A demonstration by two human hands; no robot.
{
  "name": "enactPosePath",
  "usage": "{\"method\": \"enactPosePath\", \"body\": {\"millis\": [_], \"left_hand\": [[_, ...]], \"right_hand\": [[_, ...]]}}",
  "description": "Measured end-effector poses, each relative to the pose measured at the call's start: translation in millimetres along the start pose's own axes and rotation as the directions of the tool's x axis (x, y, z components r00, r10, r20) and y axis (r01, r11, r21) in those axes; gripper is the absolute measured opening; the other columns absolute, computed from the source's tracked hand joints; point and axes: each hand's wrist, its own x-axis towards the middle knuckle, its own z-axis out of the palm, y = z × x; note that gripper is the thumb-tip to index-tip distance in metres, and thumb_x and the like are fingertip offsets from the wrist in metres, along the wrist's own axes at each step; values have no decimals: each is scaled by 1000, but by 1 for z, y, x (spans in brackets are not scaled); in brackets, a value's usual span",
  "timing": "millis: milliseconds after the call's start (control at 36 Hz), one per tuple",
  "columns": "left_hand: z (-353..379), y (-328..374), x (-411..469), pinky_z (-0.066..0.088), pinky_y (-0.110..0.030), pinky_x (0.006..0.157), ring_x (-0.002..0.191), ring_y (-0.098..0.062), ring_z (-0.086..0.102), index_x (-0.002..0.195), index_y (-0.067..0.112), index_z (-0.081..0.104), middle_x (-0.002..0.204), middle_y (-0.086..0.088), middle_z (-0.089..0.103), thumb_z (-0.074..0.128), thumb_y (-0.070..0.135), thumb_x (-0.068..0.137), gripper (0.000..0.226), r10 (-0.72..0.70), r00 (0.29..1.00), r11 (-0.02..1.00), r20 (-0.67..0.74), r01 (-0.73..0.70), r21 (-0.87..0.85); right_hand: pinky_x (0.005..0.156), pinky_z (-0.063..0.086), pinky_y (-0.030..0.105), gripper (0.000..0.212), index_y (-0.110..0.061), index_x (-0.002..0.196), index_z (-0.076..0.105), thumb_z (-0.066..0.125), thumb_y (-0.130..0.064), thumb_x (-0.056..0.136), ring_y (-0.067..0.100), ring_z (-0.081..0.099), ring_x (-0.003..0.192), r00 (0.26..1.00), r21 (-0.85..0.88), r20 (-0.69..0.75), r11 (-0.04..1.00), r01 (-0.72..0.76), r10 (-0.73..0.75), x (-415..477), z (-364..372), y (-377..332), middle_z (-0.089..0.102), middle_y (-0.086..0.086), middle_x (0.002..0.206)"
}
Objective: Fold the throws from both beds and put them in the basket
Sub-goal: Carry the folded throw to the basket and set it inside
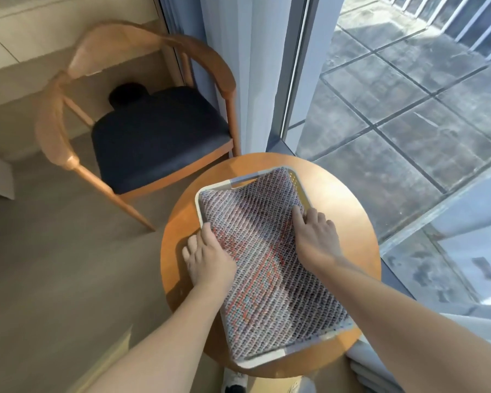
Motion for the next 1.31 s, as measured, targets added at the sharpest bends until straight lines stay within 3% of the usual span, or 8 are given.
{"method": "enactPosePath", "body": {"millis": [111,194,333,528,722,833,917,1306], "left_hand": [[-5,16,29,-9,-38,116,146,-24,-2,151,13,7,160,-7,2,37,20,91,67,249,963,968,-100,-243,68],[5,26,51,-7,-41,119,147,-25,-9,152,8,2,160,-13,-3,23,41,98,66,358,933,911,38,-358,203],[21,11,51,-3,-42,120,147,-27,-10,151,6,0,159,-15,-5,10,52,97,72,292,936,887,196,-342,311],[17,5,-54,-13,-38,117,143,-22,-24,150,7,-12,157,-10,-20,7,53,96,73,425,865,887,267,-457,71],[25,-10,-97,7,-44,114,145,-29,10,147,0,17,156,-18,17,21,52,95,74,486,810,831,328,-545,113],[29,-11,-91,-6,-43,115,144,-27,-11,147,2,-4,157,-17,-4,11,54,94,76,505,786,795,356,-585,164],[33,-8,-90,-18,-45,114,140,-27,-28,142,3,-23,152,-16,-27,7,55,95,77,486,782,775,390,-592,222],[-21,-24,-101,-14,-38,117,143,-23,-23,143,5,-22,157,-12,-20,11,52,97,73,495,756,758,428,-617,211]], "right_hand": [[119,4,44,77,-15,153,3,41,-10,86,32,-3,146,974,-42,-108,980,193,-197,31,-3,-9,-4,16,159],[119,-7,42,65,-13,153,2,30,-31,98,26,-14,147,944,-56,-128,953,299,-303,59,3,-19,-10,11,160],[119,-8,41,70,-8,152,-1,14,-51,99,25,-16,146,977,-190,-35,961,198,-209,59,30,4,-11,9,160],[116,-11,36,72,-10,151,-4,8,-57,98,24,-21,144,985,-25,1,985,173,-173,-38,47,13,-18,9,157],[118,-6,37,72,-13,152,4,13,-59,98,21,-14,147,996,5,36,996,85,-86,-107,62,22,-8,7,160],[118,-1,38,73,-10,152,8,15,-59,98,24,-7,147,997,-1,54,998,63,-63,-109,71,34,-1,9,160],[116,-15,37,76,-12,150,-10,11,-61,96,20,-24,144,995,-28,52,996,87,-86,-98,73,37,-20,7,157],[118,-11,34,95,-14,148,-18,-16,-74,75,22,-24,144,988,45,153,998,-36,29,-158,37,28,-28,6,153]]}}
